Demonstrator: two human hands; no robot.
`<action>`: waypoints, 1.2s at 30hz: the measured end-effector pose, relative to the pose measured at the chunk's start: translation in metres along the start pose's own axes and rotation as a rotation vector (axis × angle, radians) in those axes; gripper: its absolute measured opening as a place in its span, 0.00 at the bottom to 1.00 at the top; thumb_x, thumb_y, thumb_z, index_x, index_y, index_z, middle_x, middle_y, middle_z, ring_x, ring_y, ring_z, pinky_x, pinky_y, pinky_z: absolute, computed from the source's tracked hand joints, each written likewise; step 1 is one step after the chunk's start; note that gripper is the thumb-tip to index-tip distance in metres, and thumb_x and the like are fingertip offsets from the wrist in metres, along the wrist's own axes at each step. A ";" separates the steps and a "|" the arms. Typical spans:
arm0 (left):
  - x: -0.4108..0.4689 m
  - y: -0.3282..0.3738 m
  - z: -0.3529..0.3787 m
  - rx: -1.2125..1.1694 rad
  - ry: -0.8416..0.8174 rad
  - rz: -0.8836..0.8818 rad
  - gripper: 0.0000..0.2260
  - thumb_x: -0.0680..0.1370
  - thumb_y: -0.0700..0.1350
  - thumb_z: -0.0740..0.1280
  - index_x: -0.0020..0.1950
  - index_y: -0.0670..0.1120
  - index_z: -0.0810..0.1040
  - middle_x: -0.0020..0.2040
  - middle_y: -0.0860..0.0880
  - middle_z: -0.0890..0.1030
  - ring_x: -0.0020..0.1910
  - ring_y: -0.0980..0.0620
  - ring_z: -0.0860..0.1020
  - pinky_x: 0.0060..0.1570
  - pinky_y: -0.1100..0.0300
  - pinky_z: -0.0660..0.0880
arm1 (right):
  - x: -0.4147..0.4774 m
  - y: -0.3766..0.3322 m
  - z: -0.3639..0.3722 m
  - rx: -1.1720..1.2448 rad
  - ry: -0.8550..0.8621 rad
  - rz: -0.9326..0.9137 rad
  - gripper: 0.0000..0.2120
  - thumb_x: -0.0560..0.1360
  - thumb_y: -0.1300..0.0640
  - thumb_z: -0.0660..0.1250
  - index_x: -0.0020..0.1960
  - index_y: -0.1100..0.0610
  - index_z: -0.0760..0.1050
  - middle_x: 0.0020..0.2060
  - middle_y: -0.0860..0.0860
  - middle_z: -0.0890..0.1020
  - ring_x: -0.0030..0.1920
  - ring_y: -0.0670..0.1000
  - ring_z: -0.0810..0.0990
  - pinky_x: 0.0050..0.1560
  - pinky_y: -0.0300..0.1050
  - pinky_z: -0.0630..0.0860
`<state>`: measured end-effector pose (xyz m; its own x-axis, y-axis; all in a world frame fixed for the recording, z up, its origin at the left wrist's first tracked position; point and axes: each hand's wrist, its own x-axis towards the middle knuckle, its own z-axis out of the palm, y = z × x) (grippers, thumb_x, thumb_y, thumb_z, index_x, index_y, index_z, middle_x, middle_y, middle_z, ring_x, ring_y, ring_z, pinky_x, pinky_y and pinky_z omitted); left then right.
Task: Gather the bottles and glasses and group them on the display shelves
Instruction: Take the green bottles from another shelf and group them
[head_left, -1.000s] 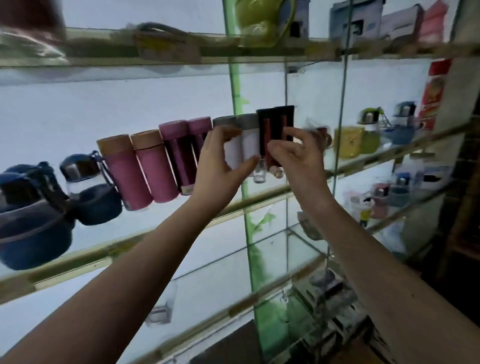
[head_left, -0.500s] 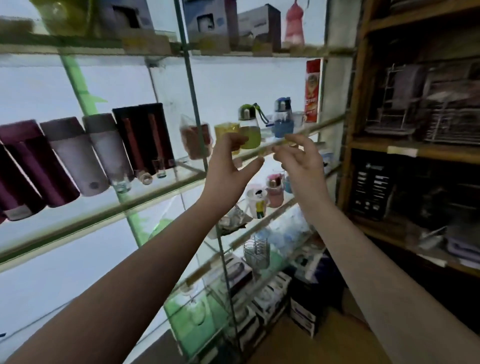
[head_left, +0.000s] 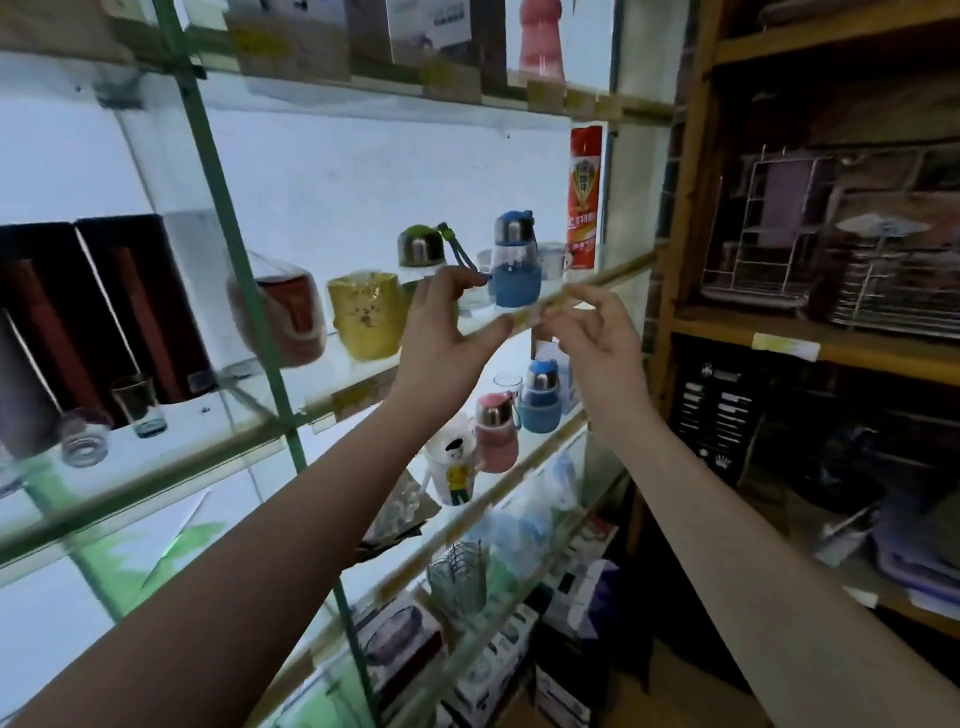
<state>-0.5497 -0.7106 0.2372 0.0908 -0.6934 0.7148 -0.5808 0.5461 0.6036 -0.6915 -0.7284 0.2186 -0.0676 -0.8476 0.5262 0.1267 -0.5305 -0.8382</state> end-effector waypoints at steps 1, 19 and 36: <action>0.009 -0.003 0.003 0.018 0.004 0.000 0.18 0.70 0.49 0.70 0.57 0.46 0.73 0.57 0.49 0.75 0.55 0.53 0.73 0.51 0.69 0.68 | 0.010 0.005 0.000 -0.013 -0.005 -0.001 0.10 0.77 0.61 0.64 0.56 0.49 0.70 0.45 0.51 0.82 0.55 0.54 0.79 0.62 0.49 0.74; 0.154 -0.088 0.048 0.847 0.043 0.011 0.27 0.73 0.55 0.68 0.68 0.47 0.67 0.71 0.43 0.63 0.72 0.42 0.58 0.68 0.50 0.58 | 0.196 0.111 0.011 -0.133 -0.078 -0.087 0.12 0.78 0.57 0.64 0.60 0.57 0.72 0.49 0.41 0.77 0.47 0.32 0.75 0.48 0.26 0.70; 0.196 -0.116 0.070 1.111 0.113 -0.360 0.24 0.77 0.59 0.61 0.64 0.43 0.67 0.62 0.41 0.68 0.57 0.36 0.70 0.52 0.48 0.69 | 0.346 0.154 0.017 -0.615 -0.361 -0.407 0.28 0.75 0.47 0.66 0.73 0.45 0.62 0.76 0.51 0.55 0.74 0.54 0.54 0.71 0.53 0.59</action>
<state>-0.5210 -0.9425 0.2829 0.4326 -0.6480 0.6269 -0.8890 -0.4221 0.1773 -0.6785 -1.1030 0.2740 0.3444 -0.5879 0.7320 -0.4117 -0.7953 -0.4450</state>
